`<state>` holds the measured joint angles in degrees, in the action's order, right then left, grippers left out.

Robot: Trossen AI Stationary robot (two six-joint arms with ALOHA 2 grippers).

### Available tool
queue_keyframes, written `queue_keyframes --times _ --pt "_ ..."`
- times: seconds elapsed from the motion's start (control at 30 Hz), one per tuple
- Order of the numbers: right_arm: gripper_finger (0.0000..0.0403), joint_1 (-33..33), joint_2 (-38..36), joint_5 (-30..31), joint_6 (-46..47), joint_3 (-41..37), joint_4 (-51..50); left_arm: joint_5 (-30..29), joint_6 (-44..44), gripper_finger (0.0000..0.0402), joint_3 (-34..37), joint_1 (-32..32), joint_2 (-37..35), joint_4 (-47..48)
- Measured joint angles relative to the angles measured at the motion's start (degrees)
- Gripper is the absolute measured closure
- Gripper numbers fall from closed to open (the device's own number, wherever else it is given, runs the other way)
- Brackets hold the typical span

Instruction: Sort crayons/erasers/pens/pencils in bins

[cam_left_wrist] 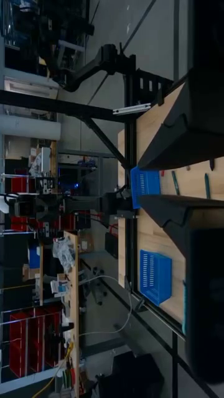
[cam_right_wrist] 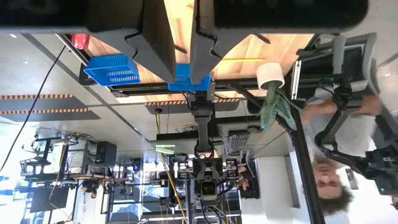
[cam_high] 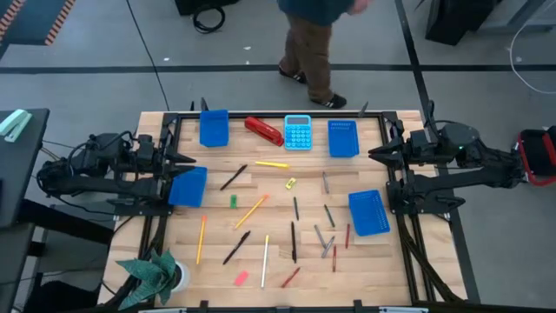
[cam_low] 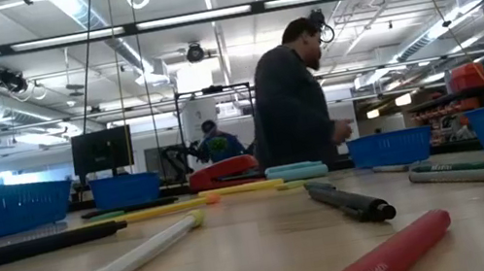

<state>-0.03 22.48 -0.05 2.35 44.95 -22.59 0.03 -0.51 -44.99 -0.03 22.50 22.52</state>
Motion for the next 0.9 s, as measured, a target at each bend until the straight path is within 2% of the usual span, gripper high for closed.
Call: queue_keyframes --times 0.8,0.9 --pt "0.0347 0.02 0.00 0.02 0.00 0.00 0.00 0.02 -0.35 0.0322 0.00 0.01 0.00 -0.07" --pt "0.0347 0.01 0.02 0.02 -0.01 0.00 0.01 0.02 -3.07 0.0319 0.00 0.00 0.06 -3.77"
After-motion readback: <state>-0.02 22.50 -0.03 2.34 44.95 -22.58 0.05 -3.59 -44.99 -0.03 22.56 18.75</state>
